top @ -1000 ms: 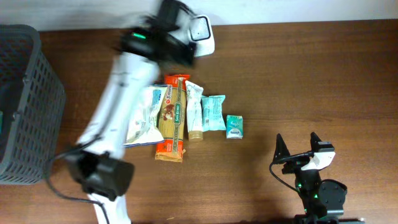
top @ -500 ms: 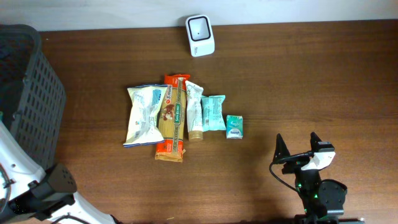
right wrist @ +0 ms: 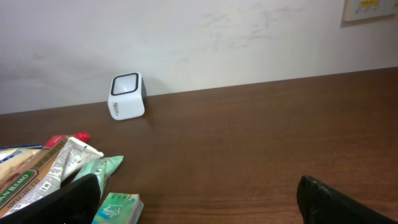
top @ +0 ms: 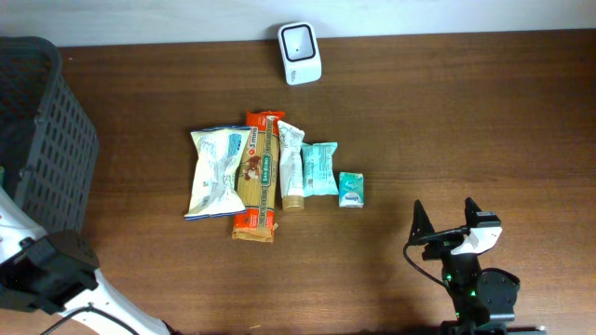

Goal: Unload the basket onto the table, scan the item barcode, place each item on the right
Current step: 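Reach the left gripper into the basket and grasp the green-labelled packet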

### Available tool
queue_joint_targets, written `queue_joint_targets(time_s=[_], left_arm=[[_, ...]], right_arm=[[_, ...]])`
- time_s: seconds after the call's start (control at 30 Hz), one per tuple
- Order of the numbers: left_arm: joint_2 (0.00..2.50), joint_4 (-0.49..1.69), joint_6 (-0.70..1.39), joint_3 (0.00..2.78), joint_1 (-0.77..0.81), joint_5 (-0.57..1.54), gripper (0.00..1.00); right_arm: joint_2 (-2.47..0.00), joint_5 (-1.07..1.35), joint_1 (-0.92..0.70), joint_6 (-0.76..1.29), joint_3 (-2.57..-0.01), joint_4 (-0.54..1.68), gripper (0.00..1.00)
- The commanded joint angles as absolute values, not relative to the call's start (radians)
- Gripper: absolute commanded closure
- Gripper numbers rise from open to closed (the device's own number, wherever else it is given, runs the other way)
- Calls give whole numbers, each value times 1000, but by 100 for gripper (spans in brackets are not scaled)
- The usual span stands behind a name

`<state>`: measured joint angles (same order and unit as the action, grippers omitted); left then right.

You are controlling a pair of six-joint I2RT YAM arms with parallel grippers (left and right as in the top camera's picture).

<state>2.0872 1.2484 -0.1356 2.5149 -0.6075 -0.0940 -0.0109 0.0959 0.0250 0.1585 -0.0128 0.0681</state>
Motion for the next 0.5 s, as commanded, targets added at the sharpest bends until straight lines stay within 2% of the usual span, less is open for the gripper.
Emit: queue_joint_targets(time_s=[0.0,0.17,0.47], left_arm=[[2164,1203,-190,2516,-641,-95,9],[2247,1190,-261,2490,-704,-94,16],[2277,1006,-514,2177,-795,-94,15]], right_arm=[[-4,97,32,167,-6,71,1],[-4,97,32,166,-6,71,1],[-4,97,32,166,-6,71,1]])
